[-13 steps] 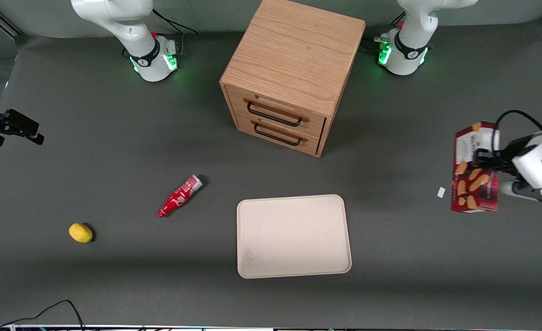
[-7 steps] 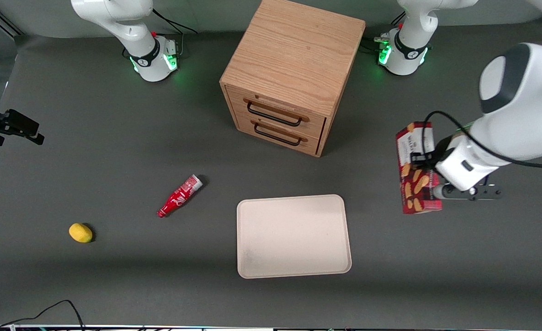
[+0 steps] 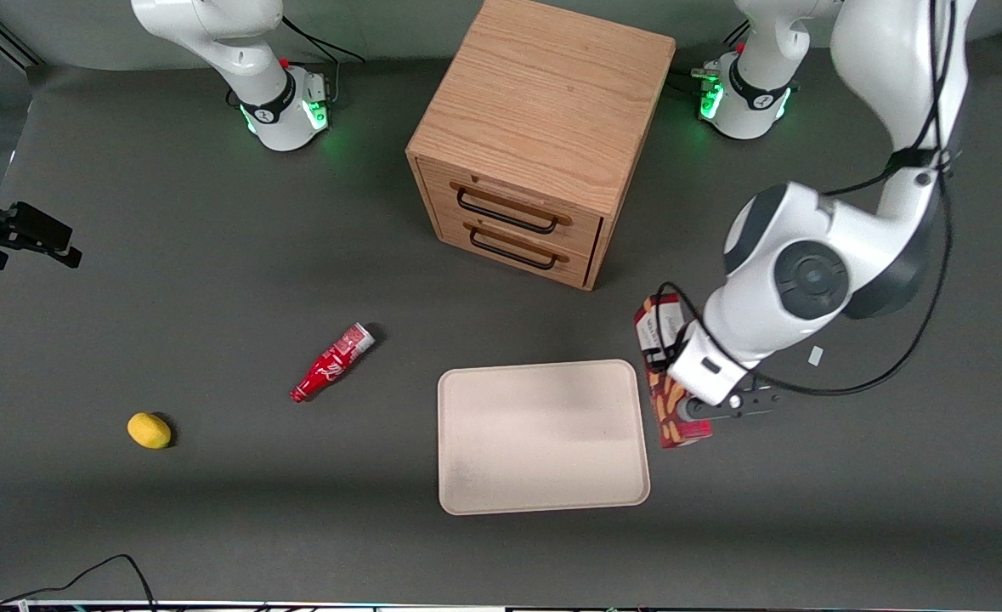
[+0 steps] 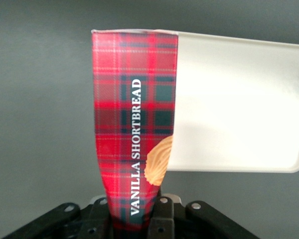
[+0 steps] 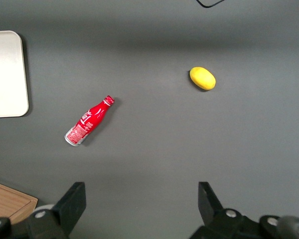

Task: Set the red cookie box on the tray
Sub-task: 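Lift the cookie box upright and carry it toward the cream tray, then lower the cookie box onto the tray's edge and open the left gripper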

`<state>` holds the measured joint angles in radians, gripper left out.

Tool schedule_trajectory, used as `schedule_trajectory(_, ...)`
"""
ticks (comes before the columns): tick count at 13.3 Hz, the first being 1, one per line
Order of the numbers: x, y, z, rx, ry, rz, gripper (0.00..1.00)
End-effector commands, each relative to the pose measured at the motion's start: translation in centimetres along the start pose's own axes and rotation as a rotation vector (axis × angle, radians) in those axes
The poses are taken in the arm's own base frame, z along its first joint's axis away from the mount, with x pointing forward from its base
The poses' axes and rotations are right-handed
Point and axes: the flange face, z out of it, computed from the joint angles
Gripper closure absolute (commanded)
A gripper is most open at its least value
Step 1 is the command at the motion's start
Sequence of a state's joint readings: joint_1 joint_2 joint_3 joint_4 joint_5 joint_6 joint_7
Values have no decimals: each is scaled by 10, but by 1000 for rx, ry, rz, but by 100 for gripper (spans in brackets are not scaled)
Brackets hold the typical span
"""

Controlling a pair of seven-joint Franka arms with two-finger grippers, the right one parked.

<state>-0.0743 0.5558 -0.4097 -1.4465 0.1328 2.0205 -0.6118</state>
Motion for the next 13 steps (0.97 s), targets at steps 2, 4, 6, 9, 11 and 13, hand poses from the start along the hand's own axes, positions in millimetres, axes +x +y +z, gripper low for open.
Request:
schedule_trajectory(2, 7, 25, 66, 10, 75, 5, 100)
schedule_trajectory(4, 6, 33, 91, 3, 93, 29, 100)
schedule_trajectory(6, 10, 28, 114, 22, 115, 50, 100)
schedule_trajectory(9, 13, 23, 130, 42, 122, 65, 100)
schedule_trajectory(11, 14, 22, 138, 41, 130, 73, 100)
schedule_trajectory(13, 8, 30, 147, 42, 123, 56, 100)
